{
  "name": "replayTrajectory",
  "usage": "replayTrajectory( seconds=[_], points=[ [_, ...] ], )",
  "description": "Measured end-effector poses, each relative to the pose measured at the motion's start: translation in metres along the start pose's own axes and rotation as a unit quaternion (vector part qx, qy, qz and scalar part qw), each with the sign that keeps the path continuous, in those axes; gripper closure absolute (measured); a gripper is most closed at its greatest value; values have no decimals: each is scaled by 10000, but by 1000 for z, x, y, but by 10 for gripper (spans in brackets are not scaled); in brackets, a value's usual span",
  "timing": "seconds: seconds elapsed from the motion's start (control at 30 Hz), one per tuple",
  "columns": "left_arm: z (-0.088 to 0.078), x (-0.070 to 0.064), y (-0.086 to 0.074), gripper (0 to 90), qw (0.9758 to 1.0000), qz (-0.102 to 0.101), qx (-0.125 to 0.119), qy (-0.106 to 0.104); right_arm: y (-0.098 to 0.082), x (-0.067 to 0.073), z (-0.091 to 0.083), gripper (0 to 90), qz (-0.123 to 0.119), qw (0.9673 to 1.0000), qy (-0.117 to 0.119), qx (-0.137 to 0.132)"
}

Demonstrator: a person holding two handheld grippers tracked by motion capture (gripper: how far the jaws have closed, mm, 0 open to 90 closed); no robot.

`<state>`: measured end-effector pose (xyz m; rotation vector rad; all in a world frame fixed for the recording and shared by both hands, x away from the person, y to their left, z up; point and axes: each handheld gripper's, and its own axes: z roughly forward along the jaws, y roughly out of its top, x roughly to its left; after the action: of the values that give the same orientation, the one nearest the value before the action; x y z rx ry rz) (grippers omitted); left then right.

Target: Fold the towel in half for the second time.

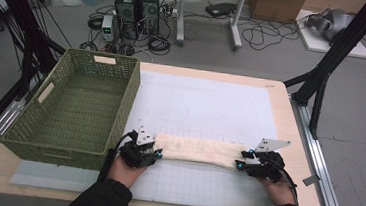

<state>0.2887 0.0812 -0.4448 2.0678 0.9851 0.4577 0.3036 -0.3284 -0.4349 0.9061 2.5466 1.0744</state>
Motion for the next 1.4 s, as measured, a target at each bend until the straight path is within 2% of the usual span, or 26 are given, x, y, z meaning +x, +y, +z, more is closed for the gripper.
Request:
replayTrajectory(
  seconds=[0.37, 0.73, 1.4],
  points=[
    [1, 0, 1, 575, 10000, 19, 16, -41, 2, 2, -1, 517, -65, 9999, -25, -151],
    [2, 1, 1, 575, 10000, 12, 44, -58, 2, 0, -4, 510, -4, 9996, -69, -288],
    [4, 1, 1, 571, 10000, -34, 36, -68, 2, 0, -7, 483, 29, 9993, -163, -339]
  ],
)
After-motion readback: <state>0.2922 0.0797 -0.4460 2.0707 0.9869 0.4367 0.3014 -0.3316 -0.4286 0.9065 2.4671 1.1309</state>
